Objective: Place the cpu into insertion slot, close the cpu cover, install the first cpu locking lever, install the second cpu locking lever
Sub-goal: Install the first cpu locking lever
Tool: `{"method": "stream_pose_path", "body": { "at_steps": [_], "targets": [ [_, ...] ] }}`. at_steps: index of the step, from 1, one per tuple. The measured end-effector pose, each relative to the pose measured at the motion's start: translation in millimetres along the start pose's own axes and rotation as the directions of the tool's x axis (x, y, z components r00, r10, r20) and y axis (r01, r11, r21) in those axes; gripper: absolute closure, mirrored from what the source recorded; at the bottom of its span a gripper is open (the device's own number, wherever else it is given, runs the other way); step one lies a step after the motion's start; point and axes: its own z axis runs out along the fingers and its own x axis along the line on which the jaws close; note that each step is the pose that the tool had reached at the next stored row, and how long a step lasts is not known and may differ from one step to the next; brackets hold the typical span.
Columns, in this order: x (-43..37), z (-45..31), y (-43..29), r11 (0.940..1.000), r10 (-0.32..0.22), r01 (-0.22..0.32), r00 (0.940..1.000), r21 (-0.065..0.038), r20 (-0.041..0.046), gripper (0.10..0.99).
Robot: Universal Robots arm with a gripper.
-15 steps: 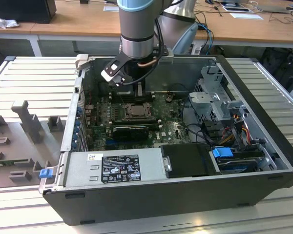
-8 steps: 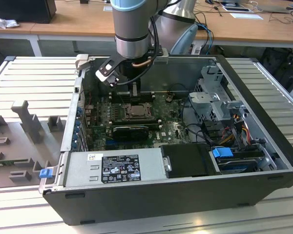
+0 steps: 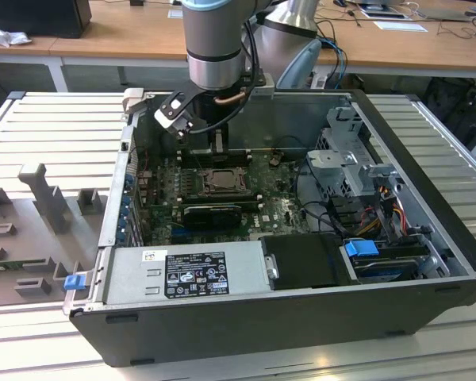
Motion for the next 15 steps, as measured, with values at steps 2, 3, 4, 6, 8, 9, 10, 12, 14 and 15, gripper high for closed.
{"method": "stream_pose_path", "body": {
  "at_steps": [2,3,4,6,8,9,10,12,14,15],
  "targets": [
    [0.0,-0.5,0.1,1.0000,0.000,0.000,1.0000,0.000,-0.0002,0.980],
    [0.0,-0.7,0.1,1.0000,0.000,0.000,1.0000,0.000,-0.0001,0.980],
    [0.0,-0.9,0.1,1.0000,0.000,0.000,1.0000,0.000,-0.0001,0.980],
    [0.0,-1.4,0.1,1.0000,0.000,0.000,1.0000,0.000,0.0000,0.980],
    [0.1,-2.7,0.2,1.0000,0.000,0.000,1.0000,0.000,-0.0001,0.980],
    [0.1,-3.2,0.2,1.0000,0.000,0.000,1.0000,0.000,0.0000,0.980],
    [0.1,-3.8,0.3,1.0000,0.000,0.000,1.0000,0.000,0.0001,0.980],
    [0.2,-5.5,0.4,1.0000,0.000,0.000,1.0000,0.000,0.0000,0.980],
    [0.2,-6.7,0.5,1.0000,0.000,0.000,1.0000,0.000,-0.0001,0.980],
    [0.2,-7.9,0.5,1.0000,0.000,0.000,1.0000,0.000,-0.0001,0.980]
  ]
}}
